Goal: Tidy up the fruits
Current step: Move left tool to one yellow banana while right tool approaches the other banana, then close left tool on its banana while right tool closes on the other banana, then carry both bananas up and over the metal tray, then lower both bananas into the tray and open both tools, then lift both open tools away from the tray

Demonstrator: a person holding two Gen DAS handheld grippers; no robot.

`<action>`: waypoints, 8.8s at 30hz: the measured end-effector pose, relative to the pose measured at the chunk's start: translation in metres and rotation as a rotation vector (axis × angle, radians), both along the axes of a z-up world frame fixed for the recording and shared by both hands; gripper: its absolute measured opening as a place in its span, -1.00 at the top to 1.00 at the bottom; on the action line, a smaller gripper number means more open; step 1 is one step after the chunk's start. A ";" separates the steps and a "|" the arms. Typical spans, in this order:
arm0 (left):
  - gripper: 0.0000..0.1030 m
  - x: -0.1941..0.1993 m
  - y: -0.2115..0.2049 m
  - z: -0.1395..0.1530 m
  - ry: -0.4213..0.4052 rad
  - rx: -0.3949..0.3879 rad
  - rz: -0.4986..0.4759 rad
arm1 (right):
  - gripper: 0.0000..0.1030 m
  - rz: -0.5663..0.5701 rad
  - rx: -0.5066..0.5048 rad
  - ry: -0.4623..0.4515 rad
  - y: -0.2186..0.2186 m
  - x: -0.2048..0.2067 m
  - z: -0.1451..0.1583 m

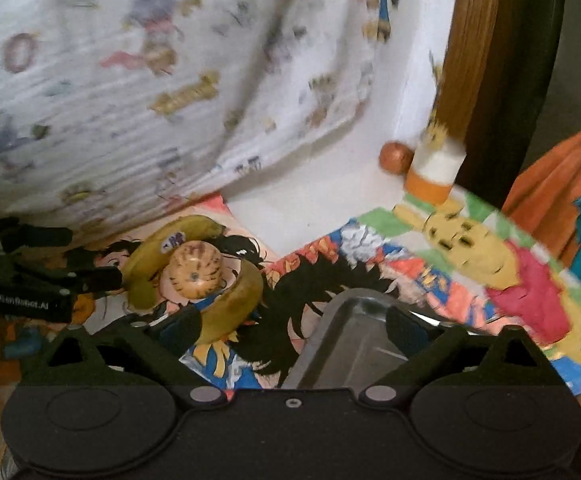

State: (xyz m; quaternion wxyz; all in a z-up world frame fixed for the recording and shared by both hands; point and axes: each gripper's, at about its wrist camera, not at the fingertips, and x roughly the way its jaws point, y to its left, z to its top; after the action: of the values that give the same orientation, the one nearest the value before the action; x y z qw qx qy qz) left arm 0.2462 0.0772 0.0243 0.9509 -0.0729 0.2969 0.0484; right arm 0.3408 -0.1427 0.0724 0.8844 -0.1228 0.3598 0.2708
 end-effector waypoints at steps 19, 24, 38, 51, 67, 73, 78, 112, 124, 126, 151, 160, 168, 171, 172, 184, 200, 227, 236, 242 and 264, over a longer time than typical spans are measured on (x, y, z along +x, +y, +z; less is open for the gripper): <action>-0.30 0.053 0.003 -0.025 0.075 0.022 -0.018 | -0.50 0.127 0.047 0.207 0.039 0.047 -0.050; -0.15 0.059 0.007 -0.027 0.087 -0.004 -0.010 | -0.35 0.136 0.033 0.219 0.044 0.047 -0.052; 0.34 0.061 0.007 -0.024 0.123 -0.051 -0.011 | 0.02 0.071 0.080 0.283 0.046 0.049 -0.061; 0.36 0.012 0.016 -0.015 0.154 -0.096 0.014 | 0.25 0.061 0.070 0.312 0.032 0.023 -0.053; 0.28 0.017 0.015 -0.018 0.182 -0.085 -0.010 | 0.17 0.053 0.057 0.298 0.037 0.027 -0.060; 0.26 0.025 0.011 -0.020 0.172 -0.054 -0.020 | 0.19 0.051 0.050 0.249 0.041 0.025 -0.062; 0.32 0.021 0.011 -0.019 0.165 -0.052 -0.005 | 0.27 0.041 0.058 0.206 0.040 0.014 -0.062; 0.33 -0.064 -0.046 0.024 0.110 -0.336 -0.060 | 0.38 -0.159 0.600 0.258 -0.118 -0.100 -0.033; 0.33 -0.049 -0.114 0.018 0.160 -0.354 -0.185 | 0.38 -0.266 0.628 0.240 -0.189 -0.120 -0.052; 0.33 -0.046 -0.123 0.018 0.166 -0.360 -0.198 | 0.38 -0.277 0.622 0.220 -0.198 -0.124 -0.053; 0.33 -0.020 -0.192 -0.007 0.204 -0.291 -0.267 | 0.38 -0.260 0.384 -0.090 -0.196 -0.159 -0.064; 0.31 -0.018 -0.191 -0.010 0.175 -0.300 -0.247 | 0.32 -0.251 0.324 -0.130 -0.184 -0.167 -0.067; 0.20 -0.021 -0.189 -0.010 0.165 -0.328 -0.261 | 0.21 -0.258 0.322 -0.127 -0.180 -0.173 -0.066; 0.18 -0.024 -0.189 -0.010 0.162 -0.331 -0.263 | 0.17 -0.266 0.313 -0.138 -0.180 -0.176 -0.064; 0.18 -0.025 -0.188 -0.009 0.160 -0.336 -0.265 | 0.15 -0.270 0.316 -0.138 -0.181 -0.177 -0.063; -0.21 -0.048 -0.180 0.008 0.090 -0.324 -0.256 | -0.37 -0.314 0.360 -0.173 -0.185 -0.197 -0.044; -0.99 -0.097 -0.143 0.023 0.023 -0.230 -0.125 | -0.99 -0.343 0.398 -0.183 -0.174 -0.228 -0.020; -0.99 -0.161 -0.087 0.000 0.051 -0.036 0.041 | -0.99 -0.338 0.324 0.005 -0.120 -0.262 -0.046; -0.99 -0.172 -0.069 -0.008 0.061 -0.034 0.081 | -0.99 -0.298 0.294 0.044 -0.100 -0.267 -0.052; -0.99 -0.177 -0.059 -0.011 0.063 -0.045 0.104 | -0.99 -0.260 0.267 0.060 -0.086 -0.269 -0.055; -0.99 -0.158 -0.024 -0.021 0.066 -0.038 0.144 | -0.99 -0.131 0.246 0.016 -0.045 -0.218 -0.021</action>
State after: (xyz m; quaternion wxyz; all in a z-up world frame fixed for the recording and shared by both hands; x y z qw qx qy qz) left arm 0.0879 0.0528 0.0035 0.9331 -0.1106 0.3229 0.1135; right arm 0.1227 -0.1877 0.0513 0.9057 0.0125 0.3380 0.2554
